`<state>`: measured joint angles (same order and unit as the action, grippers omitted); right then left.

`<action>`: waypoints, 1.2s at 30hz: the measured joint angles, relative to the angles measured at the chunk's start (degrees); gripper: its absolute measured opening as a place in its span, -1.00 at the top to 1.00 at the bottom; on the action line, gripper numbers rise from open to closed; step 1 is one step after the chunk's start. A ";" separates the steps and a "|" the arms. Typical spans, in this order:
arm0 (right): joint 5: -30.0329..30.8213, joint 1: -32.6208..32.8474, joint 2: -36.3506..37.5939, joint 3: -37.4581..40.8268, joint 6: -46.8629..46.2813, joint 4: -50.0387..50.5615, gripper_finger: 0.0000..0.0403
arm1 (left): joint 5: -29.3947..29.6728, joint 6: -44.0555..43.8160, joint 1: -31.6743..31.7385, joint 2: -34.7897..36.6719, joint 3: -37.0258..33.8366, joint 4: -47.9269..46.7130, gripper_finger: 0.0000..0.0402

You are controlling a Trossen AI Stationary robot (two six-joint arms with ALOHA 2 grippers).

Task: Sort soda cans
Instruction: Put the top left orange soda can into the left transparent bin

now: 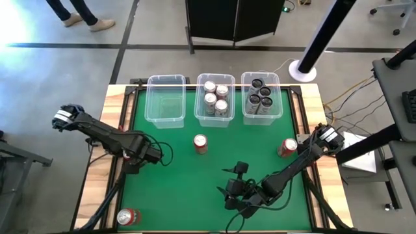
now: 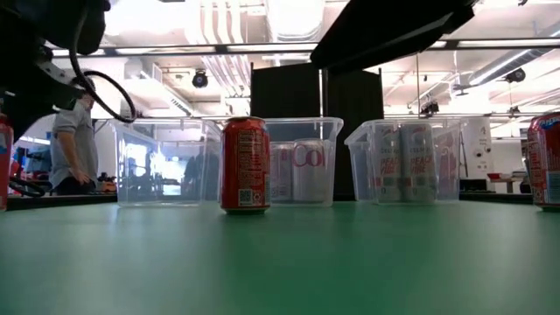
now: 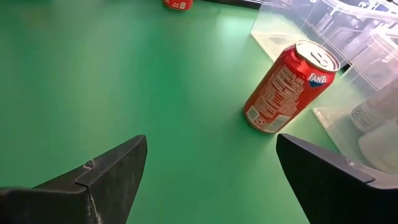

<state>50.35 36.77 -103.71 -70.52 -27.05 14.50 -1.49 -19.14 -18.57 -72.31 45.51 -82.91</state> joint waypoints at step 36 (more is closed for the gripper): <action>0.48 1.23 8.03 -0.22 0.02 9.25 -0.75 | 27.98 7.56 18.79 -2.60 52.09 -3.48 -0.42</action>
<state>50.82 38.00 -95.68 -70.74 -27.03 23.75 26.49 -11.59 0.23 -74.91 97.60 -86.38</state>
